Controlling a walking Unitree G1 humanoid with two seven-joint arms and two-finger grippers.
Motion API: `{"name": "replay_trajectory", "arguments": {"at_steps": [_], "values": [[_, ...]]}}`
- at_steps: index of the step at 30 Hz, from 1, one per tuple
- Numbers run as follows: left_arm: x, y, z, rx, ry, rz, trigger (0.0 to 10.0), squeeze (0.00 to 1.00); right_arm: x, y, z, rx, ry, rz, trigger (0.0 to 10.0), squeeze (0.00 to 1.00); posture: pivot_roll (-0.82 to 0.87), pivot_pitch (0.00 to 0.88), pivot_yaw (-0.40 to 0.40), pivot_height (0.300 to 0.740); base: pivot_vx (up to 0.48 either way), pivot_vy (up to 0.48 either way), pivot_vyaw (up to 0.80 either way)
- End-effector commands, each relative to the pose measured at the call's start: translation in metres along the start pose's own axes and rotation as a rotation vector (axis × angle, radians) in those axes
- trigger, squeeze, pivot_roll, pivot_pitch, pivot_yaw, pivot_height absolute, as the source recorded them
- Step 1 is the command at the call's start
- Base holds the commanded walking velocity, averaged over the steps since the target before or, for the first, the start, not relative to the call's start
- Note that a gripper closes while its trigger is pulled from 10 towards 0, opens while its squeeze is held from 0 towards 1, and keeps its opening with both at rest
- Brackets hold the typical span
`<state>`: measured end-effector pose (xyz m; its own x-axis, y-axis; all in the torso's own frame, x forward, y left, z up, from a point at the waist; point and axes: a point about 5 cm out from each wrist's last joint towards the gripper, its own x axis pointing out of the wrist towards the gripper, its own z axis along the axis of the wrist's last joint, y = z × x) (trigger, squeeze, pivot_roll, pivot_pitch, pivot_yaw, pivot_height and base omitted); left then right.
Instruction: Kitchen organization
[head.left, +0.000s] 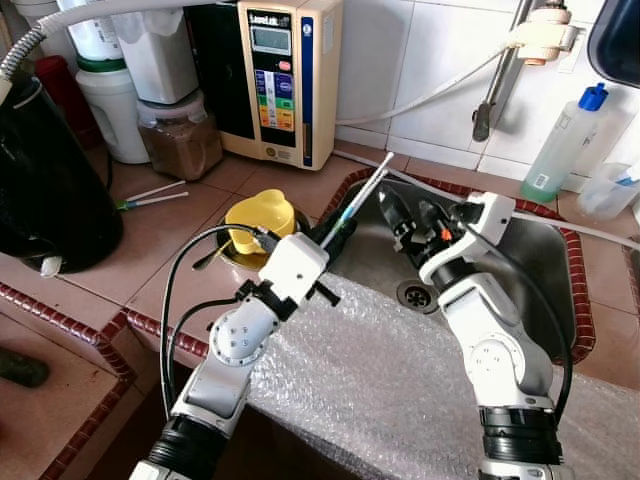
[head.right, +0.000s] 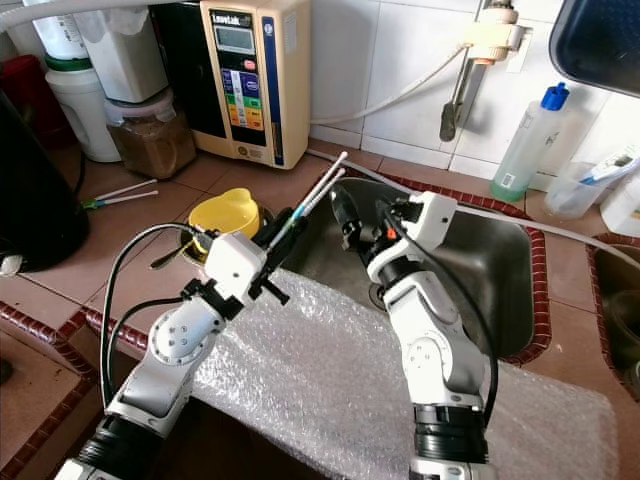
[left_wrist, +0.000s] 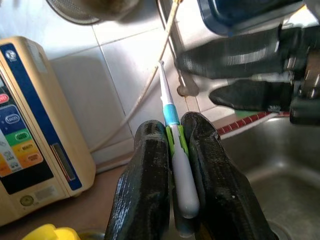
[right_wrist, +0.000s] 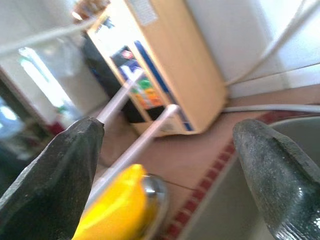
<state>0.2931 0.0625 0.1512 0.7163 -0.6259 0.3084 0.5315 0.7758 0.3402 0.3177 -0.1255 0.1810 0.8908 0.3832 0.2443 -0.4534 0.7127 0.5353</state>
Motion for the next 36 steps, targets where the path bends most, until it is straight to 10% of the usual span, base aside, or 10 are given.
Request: {"name": "replay_trajectory", "arguments": {"at_steps": [1,10,13,18,19,20,36], "values": [[0.004,0.001,0.002,0.015,-0.020,-0.013,4.2,0.00,0.001,0.008,0.008,0.021,-0.017,0.060,10.0,0.00,0.03,0.000,-0.007,0.740,0.000,0.000,0.00],[0.006,-0.002,0.002,0.036,-0.031,-0.035,4.5,0.00,0.000,0.013,0.006,0.068,0.004,0.107,10.0,0.00,0.03,0.000,-0.006,0.740,0.000,0.000,0.00],[0.009,-0.005,0.005,0.083,-0.053,-0.066,7.5,0.00,0.007,0.015,0.002,0.107,0.012,0.099,10.0,0.00,0.03,0.000,-0.002,0.740,0.000,0.000,0.00],[0.011,-0.007,0.005,0.093,-0.060,-0.072,8.5,0.00,0.016,0.020,-0.001,0.136,0.016,0.109,10.0,0.00,0.03,0.000,-0.002,0.740,0.000,0.000,0.00],[0.011,-0.007,0.005,0.092,-0.060,-0.072,8.6,0.00,0.017,0.021,-0.002,0.142,0.014,0.111,3.5,0.00,0.03,0.000,-0.002,0.740,0.000,0.000,0.00],[0.011,-0.007,0.004,0.088,-0.060,-0.067,8.5,0.00,0.020,0.023,-0.003,0.147,0.012,0.116,0.0,0.00,0.03,0.000,-0.001,0.740,0.000,0.000,0.00],[0.013,-0.002,0.002,0.105,-0.059,-0.046,9.9,0.00,0.031,0.021,-0.006,0.154,0.000,0.083,0.0,0.00,0.04,0.000,0.009,0.740,0.000,0.000,0.00]]}}
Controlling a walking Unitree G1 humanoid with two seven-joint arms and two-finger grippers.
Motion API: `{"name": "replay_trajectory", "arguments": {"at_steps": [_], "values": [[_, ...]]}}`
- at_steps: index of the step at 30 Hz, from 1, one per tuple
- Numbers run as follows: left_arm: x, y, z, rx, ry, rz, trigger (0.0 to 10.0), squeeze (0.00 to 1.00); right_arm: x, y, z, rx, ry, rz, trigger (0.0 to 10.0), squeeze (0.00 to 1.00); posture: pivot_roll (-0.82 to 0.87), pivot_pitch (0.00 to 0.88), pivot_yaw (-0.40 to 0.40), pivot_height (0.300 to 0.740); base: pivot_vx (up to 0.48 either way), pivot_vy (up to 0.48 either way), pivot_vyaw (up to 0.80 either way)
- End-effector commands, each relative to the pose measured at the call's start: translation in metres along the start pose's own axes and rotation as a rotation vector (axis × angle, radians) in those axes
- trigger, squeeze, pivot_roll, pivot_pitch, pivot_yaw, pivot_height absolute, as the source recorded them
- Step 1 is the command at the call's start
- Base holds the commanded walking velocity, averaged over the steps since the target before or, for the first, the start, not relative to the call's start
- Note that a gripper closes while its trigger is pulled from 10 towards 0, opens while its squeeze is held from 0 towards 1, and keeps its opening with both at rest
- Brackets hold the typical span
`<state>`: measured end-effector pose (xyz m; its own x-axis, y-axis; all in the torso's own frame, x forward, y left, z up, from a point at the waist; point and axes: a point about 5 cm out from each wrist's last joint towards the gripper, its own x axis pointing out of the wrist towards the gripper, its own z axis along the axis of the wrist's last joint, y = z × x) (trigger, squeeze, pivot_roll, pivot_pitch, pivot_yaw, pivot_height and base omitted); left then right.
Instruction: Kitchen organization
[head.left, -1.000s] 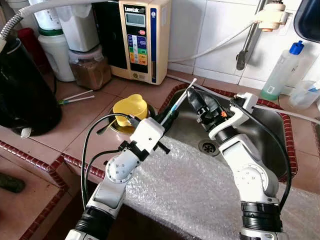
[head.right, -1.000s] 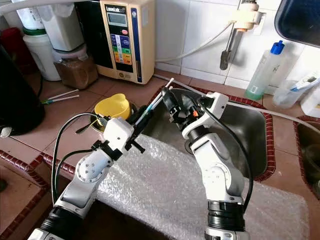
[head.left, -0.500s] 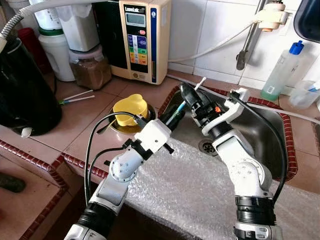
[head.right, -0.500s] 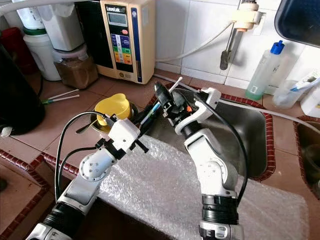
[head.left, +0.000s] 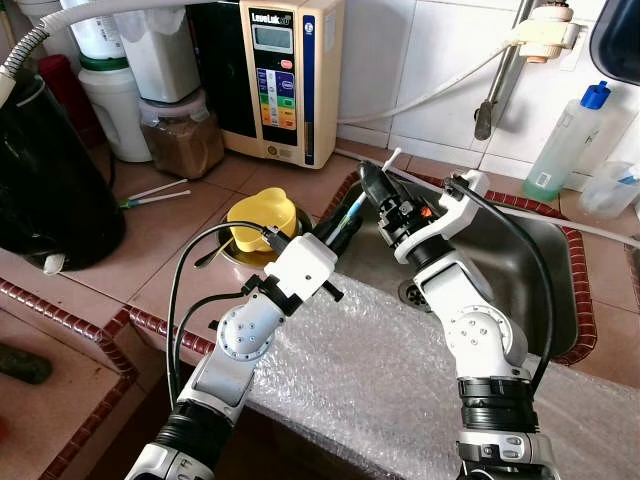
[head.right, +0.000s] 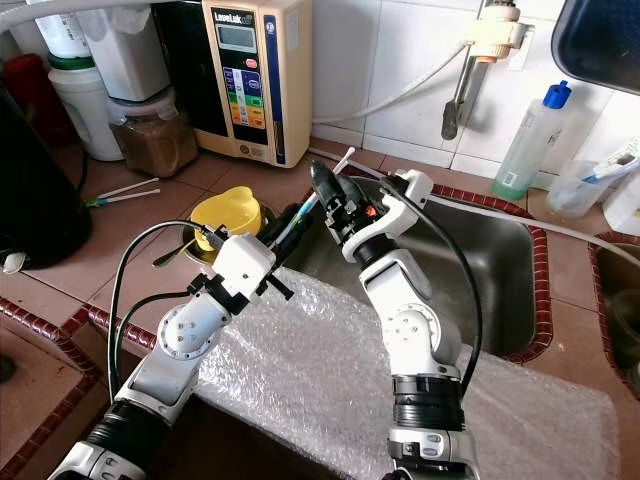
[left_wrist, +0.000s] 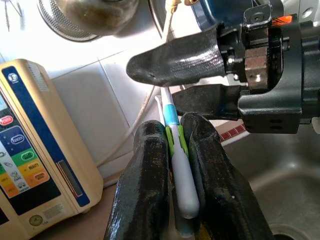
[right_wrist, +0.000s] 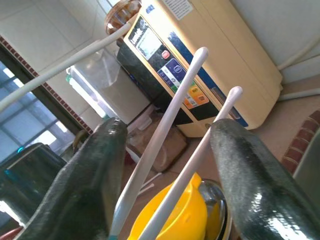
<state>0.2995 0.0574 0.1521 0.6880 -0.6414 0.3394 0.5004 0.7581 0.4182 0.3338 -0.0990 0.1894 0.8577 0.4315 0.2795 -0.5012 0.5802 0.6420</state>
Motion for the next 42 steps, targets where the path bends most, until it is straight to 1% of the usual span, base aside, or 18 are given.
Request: {"name": "replay_trajectory", "arguments": {"at_steps": [1,4,6,10,11,12,13,14,15,16,17,18,25,31,38,39,40,42], "values": [[0.005,-0.001,0.003,0.021,-0.018,-0.032,9.9,0.00,0.005,0.004,0.001,-0.009,-0.004,0.015,0.0,0.00,0.04,0.000,0.010,0.740,0.000,0.000,0.00],[0.006,-0.001,0.003,0.024,-0.019,-0.032,10.0,0.00,0.005,0.004,0.000,-0.010,-0.003,0.010,0.0,0.00,0.04,0.000,0.011,0.740,0.000,0.000,0.00],[0.006,-0.001,0.003,0.027,-0.020,-0.034,9.8,0.00,0.005,0.003,-0.001,-0.009,0.001,0.006,0.0,0.00,0.04,0.000,0.012,0.740,0.000,0.000,0.00],[0.006,-0.001,0.003,0.030,-0.022,-0.036,10.0,0.00,0.004,0.002,-0.003,-0.007,0.010,0.006,0.0,0.00,0.04,0.000,0.012,0.740,0.000,0.000,0.00],[0.006,-0.001,0.003,0.030,-0.023,-0.039,7.0,0.00,0.004,0.002,-0.005,-0.002,0.016,0.009,0.0,0.00,0.04,0.000,0.012,0.740,0.000,0.000,0.00],[0.006,-0.001,0.003,0.030,-0.023,-0.040,7.0,0.00,0.004,0.002,-0.006,0.001,0.021,0.012,0.0,0.00,0.04,0.000,0.012,0.740,0.000,0.000,0.00],[0.007,-0.001,0.003,0.032,-0.025,-0.041,6.5,0.00,0.004,0.003,-0.008,0.007,0.032,0.018,0.0,0.00,0.04,0.000,0.012,0.740,0.000,0.000,0.00],[0.007,-0.001,0.003,0.033,-0.026,-0.041,6.5,0.00,0.004,0.004,-0.010,0.009,0.037,0.021,0.0,0.00,0.04,0.000,0.011,0.740,0.000,0.000,0.00],[0.007,-0.001,0.003,0.035,-0.027,-0.041,9.0,0.00,0.004,0.006,-0.014,0.012,0.056,0.033,0.0,0.00,0.04,0.000,0.010,0.740,0.000,0.000,0.00],[0.007,-0.001,0.003,0.036,-0.027,-0.041,9.2,0.00,0.004,0.006,-0.015,0.011,0.061,0.036,0.0,0.00,0.04,0.000,0.010,0.740,0.000,0.000,0.00],[0.007,-0.001,0.003,0.036,-0.027,-0.040,9.8,0.00,0.003,0.006,-0.017,0.013,0.069,0.038,0.0,0.00,0.04,0.000,0.010,0.740,0.000,0.000,0.00],[0.007,-0.001,0.003,0.036,-0.027,-0.038,10.0,0.00,0.003,0.007,-0.019,0.012,0.080,0.039,0.0,0.00,0.04,0.000,0.010,0.740,0.000,0.000,0.00],[0.007,0.000,0.003,0.033,-0.025,-0.032,10.0,0.00,0.002,0.001,-0.019,0.009,0.073,0.004,0.0,0.00,0.04,0.000,0.009,0.740,0.000,0.000,0.00],[0.007,-0.001,0.002,0.030,-0.024,-0.025,10.0,0.00,0.002,0.000,-0.016,0.008,0.064,-0.003,0.0,0.00,0.04,0.000,0.007,0.740,0.000,0.000,0.00],[0.007,0.002,0.001,0.017,-0.015,0.010,10.0,0.00,0.001,-0.002,-0.015,-0.005,0.061,-0.011,0.0,0.00,0.04,0.000,0.007,0.740,0.000,0.000,0.00],[0.008,0.003,0.001,0.013,-0.015,0.015,10.0,0.53,0.001,-0.002,-0.015,-0.006,0.060,-0.011,0.0,0.00,0.03,0.000,0.007,0.740,0.000,0.000,0.00],[0.008,0.004,0.001,0.002,-0.016,0.023,10.0,1.00,0.001,-0.002,-0.014,-0.009,0.058,-0.013,0.0,0.00,0.03,0.000,0.007,0.740,0.000,0.000,0.00],[0.010,0.005,0.002,-0.022,-0.018,0.033,10.0,1.00,0.001,-0.003,-0.013,-0.026,0.050,-0.020,0.0,0.00,0.03,0.000,0.007,0.740,0.000,0.000,0.00]]}}
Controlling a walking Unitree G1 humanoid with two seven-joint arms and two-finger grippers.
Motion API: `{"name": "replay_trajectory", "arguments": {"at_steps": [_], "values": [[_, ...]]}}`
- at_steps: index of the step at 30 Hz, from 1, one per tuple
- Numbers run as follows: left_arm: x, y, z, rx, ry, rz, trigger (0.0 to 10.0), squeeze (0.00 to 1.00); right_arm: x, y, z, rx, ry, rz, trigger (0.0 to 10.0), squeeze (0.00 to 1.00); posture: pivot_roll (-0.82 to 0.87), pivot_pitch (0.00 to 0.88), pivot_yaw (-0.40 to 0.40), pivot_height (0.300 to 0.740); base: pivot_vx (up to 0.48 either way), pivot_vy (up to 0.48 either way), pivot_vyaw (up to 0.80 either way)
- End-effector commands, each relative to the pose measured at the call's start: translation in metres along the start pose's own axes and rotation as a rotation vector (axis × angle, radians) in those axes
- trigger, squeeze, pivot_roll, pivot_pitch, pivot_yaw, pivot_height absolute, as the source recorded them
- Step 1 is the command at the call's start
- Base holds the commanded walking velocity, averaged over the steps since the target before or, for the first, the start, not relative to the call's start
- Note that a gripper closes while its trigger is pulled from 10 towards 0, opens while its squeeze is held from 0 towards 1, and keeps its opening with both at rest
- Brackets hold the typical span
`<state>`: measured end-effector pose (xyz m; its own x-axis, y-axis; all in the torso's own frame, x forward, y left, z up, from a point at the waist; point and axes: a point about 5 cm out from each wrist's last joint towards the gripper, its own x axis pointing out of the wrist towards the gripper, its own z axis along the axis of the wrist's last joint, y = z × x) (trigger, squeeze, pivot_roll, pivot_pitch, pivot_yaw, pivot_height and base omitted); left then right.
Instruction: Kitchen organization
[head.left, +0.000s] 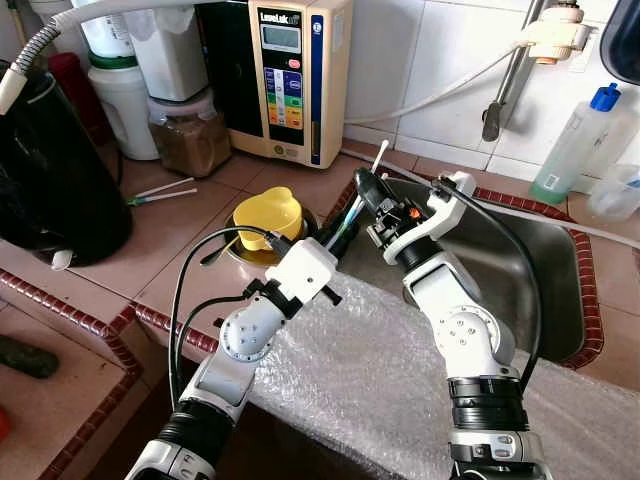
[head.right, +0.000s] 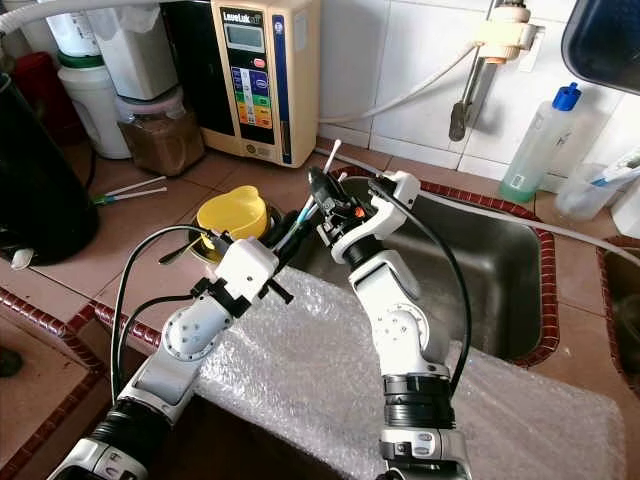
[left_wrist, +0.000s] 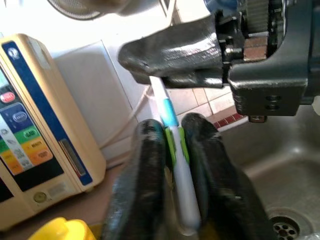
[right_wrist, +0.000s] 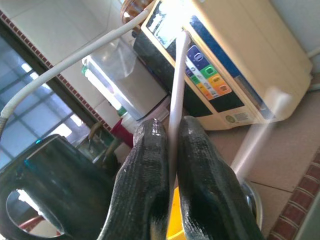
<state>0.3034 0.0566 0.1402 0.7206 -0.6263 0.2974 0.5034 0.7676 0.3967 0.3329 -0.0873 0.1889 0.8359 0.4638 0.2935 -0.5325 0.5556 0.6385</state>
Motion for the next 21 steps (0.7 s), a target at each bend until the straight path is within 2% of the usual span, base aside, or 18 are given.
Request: {"name": "replay_trajectory", "arguments": {"at_steps": [1,13,14,15,16,17,18,21], "values": [[0.010,0.009,0.014,-0.002,-0.073,0.022,10.0,1.00,-0.004,-0.010,-0.004,-0.036,0.035,-0.059,0.0,0.00,0.03,0.000,0.007,0.740,0.000,0.000,0.00],[0.012,0.016,0.017,-0.014,-0.083,0.040,10.0,1.00,-0.004,-0.015,0.001,-0.122,0.009,-0.103,0.0,0.00,0.04,0.000,0.005,0.740,0.000,0.000,0.00],[0.011,0.017,0.018,-0.017,-0.083,0.043,10.0,1.00,-0.004,-0.016,0.003,-0.160,0.005,-0.109,0.0,0.00,0.04,0.000,0.006,0.740,0.000,0.000,0.00],[0.010,0.019,0.018,-0.032,-0.078,0.050,10.0,1.00,-0.003,-0.017,0.005,-0.243,0.000,-0.124,0.0,0.00,0.04,0.000,0.006,0.740,0.000,0.000,0.00],[0.010,0.020,0.018,-0.041,-0.074,0.053,10.0,1.00,-0.003,-0.018,0.006,-0.281,0.000,-0.132,0.0,0.00,0.04,0.000,0.006,0.740,0.000,0.000,0.00],[0.010,0.020,0.018,-0.041,-0.074,0.053,10.0,1.00,-0.003,-0.018,0.006,-0.281,0.000,-0.132,0.0,0.00,0.04,0.000,0.006,0.740,0.000,0.000,0.00],[0.007,0.021,0.017,-0.064,-0.064,0.054,10.0,1.00,-0.003,-0.022,0.010,-0.380,-0.004,-0.154,0.0,0.00,0.04,0.000,0.005,0.740,0.000,0.000,0.00],[0.000,0.019,0.012,-0.104,-0.022,0.013,10.0,1.00,-0.006,-0.030,0.009,-0.558,0.048,-0.158,0.0,0.00,0.05,0.000,0.003,0.740,0.000,0.000,0.00]]}}
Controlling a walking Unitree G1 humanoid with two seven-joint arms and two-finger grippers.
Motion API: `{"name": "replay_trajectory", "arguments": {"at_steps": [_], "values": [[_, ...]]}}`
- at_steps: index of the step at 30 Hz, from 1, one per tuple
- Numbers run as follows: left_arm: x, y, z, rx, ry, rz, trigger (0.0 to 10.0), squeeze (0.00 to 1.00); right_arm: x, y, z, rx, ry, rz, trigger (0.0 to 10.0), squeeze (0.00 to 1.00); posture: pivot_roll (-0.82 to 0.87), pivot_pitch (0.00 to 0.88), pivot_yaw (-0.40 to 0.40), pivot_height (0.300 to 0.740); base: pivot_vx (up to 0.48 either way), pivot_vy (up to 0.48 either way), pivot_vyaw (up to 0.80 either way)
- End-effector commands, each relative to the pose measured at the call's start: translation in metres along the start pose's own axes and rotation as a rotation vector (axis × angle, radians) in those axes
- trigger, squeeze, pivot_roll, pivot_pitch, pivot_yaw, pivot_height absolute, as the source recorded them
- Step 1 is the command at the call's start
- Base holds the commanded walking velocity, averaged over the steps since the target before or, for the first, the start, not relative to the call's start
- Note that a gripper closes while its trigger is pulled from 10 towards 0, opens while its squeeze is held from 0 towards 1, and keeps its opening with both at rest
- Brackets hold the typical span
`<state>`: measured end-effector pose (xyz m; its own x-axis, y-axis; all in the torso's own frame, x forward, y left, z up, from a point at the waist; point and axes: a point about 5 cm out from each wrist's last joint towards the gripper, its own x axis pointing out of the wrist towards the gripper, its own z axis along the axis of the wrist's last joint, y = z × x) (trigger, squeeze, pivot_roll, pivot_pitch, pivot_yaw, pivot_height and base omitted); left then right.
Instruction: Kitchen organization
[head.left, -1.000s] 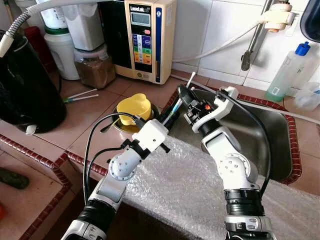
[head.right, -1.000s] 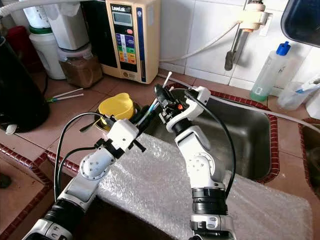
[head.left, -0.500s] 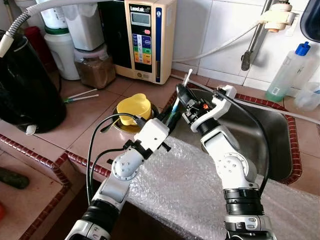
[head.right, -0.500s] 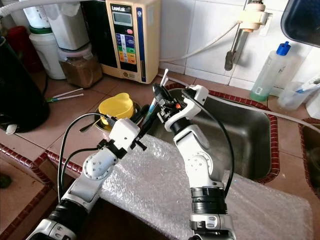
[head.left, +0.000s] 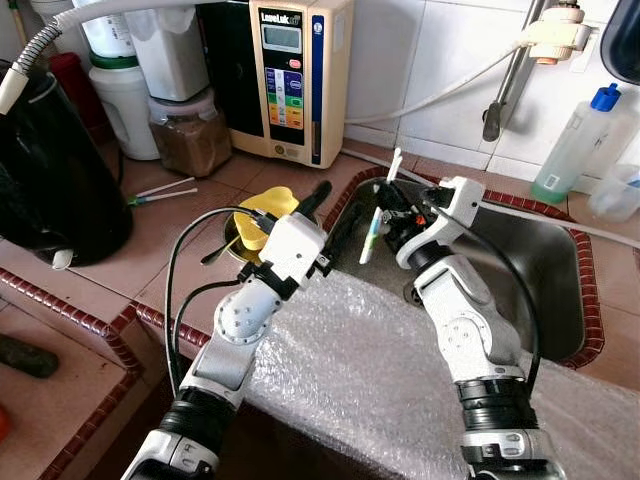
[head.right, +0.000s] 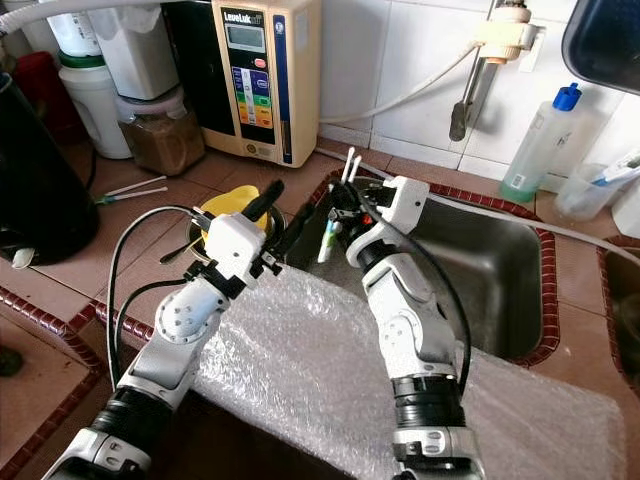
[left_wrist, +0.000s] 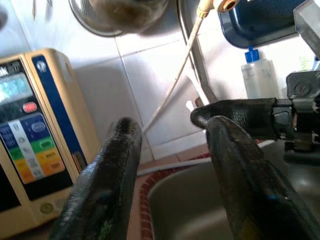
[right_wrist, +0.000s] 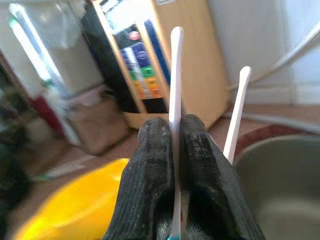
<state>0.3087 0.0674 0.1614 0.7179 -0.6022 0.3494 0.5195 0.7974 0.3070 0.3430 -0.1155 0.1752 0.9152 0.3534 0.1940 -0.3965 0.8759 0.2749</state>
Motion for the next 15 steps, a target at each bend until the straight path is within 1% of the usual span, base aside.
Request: {"name": "replay_trajectory", "arguments": {"at_steps": [1,2,3,5,7,8,9,10,11,12,13,14,15], "values": [[-0.007,0.000,-0.006,-0.024,0.046,-0.027,10.0,1.00,0.001,-0.002,-0.005,-0.140,0.034,0.013,0.0,0.00,0.05,0.000,0.004,0.740,0.000,0.000,0.00],[-0.009,0.001,-0.007,-0.028,0.055,-0.026,10.0,1.00,0.000,-0.003,-0.007,-0.151,0.043,0.016,0.0,0.00,0.05,0.000,0.004,0.740,0.000,0.000,0.00],[-0.012,0.000,-0.011,-0.042,0.076,-0.036,10.0,1.00,-0.001,-0.008,-0.010,-0.202,0.064,-0.004,0.0,0.00,0.05,0.000,0.004,0.740,0.000,0.000,0.00],[-0.016,-0.001,-0.015,-0.058,0.100,-0.051,10.0,1.00,-0.003,-0.015,-0.014,-0.263,0.084,-0.025,0.0,0.00,0.05,0.000,0.005,0.740,0.000,0.000,0.00],[-0.018,-0.003,-0.017,-0.095,0.129,-0.067,10.0,1.00,-0.006,-0.026,-0.018,-0.298,0.116,-0.061,0.0,0.00,0.05,0.000,0.005,0.740,0.000,0.000,0.00],[-0.020,-0.003,-0.018,-0.119,0.146,-0.079,10.0,1.00,-0.009,-0.034,-0.021,-0.345,0.135,-0.084,0.0,0.00,0.05,0.000,0.003,0.740,0.000,0.000,0.00],[-0.021,-0.005,-0.019,-0.142,0.157,-0.098,10.0,1.00,-0.011,-0.038,-0.024,-0.354,0.150,-0.090,0.0,0.00,0.05,0.000,0.003,0.740,0.000,0.000,0.00],[-0.021,-0.006,-0.019,-0.166,0.161,-0.121,10.0,1.00,-0.013,-0.044,-0.028,-0.393,0.185,-0.097,0.0,0.00,0.05,0.000,0.002,0.740,0.000,0.000,0.00],[-0.021,-0.006,-0.018,-0.172,0.163,-0.127,10.0,1.00,-0.015,-0.049,-0.032,-0.472,0.219,-0.106,0.0,0.00,0.05,0.000,0.002,0.740,0.000,0.000,0.00],[-0.021,-0.006,-0.018,-0.173,0.163,-0.128,10.0,1.00,-0.016,-0.052,-0.034,-0.529,0.240,-0.112,0.0,0.00,0.05,0.000,0.002,0.740,0.000,0.000,0.00],[-0.021,-0.008,-0.018,-0.180,0.168,-0.155,10.0,1.00,-0.018,-0.057,-0.035,-0.610,0.262,-0.118,0.0,0.00,0.05,0.000,0.003,0.740,0.000,0.000,0.00],[-0.021,-0.011,-0.018,-0.181,0.175,-0.186,10.0,1.00,-0.019,-0.062,-0.036,-0.657,0.287,-0.127,0.0,0.00,0.05,0.000,0.002,0.740,0.000,0.000,0.00],[-0.021,-0.012,-0.018,-0.181,0.179,-0.199,10.0,1.00,-0.020,-0.064,-0.037,-0.677,0.299,-0.133,0.0,0.00,0.05,0.000,0.001,0.740,0.000,0.000,0.00]]}}
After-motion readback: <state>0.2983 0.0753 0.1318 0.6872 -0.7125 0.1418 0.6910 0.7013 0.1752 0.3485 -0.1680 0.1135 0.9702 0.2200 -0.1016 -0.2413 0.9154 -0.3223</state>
